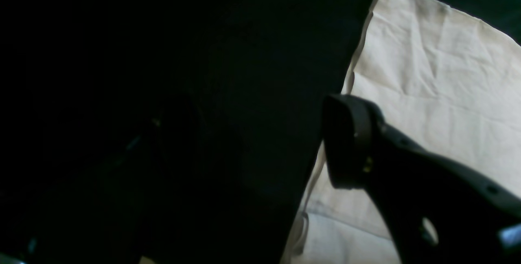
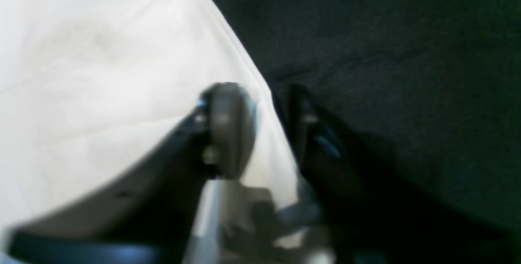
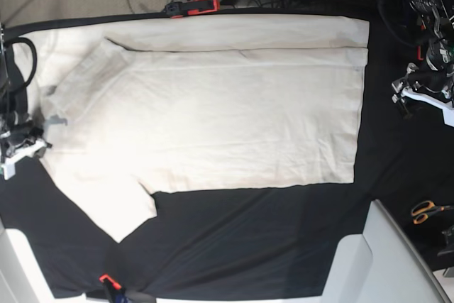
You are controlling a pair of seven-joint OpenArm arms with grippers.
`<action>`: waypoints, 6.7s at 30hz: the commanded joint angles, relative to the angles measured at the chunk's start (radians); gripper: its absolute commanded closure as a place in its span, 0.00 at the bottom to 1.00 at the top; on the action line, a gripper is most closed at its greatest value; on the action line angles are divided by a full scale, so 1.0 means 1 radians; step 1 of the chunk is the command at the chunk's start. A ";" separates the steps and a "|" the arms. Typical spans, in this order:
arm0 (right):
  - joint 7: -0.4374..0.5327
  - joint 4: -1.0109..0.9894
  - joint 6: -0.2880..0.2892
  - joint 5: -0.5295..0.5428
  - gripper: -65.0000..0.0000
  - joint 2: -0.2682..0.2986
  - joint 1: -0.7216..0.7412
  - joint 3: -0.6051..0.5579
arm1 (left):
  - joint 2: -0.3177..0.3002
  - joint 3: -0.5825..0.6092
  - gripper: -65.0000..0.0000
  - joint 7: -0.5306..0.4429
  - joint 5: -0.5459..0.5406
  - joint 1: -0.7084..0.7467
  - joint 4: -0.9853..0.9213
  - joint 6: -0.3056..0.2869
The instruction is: Fold the T-shirt properly
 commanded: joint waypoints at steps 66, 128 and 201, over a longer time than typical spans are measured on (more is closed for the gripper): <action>-0.499 1.140 -0.178 0.008 0.58 -0.029 -0.581 0.514 | -0.012 0.003 0.30 -0.022 -0.005 -0.021 -0.048 -0.001; -0.545 0.345 -0.047 -0.529 1.00 -0.135 -0.049 0.521 | -0.047 0.162 0.28 -0.020 -0.005 -0.323 -0.272 -0.003; -0.544 0.348 -0.041 -0.529 1.00 -0.120 -0.049 0.521 | -0.013 0.581 0.42 -0.551 -0.005 -0.822 -1.265 -0.007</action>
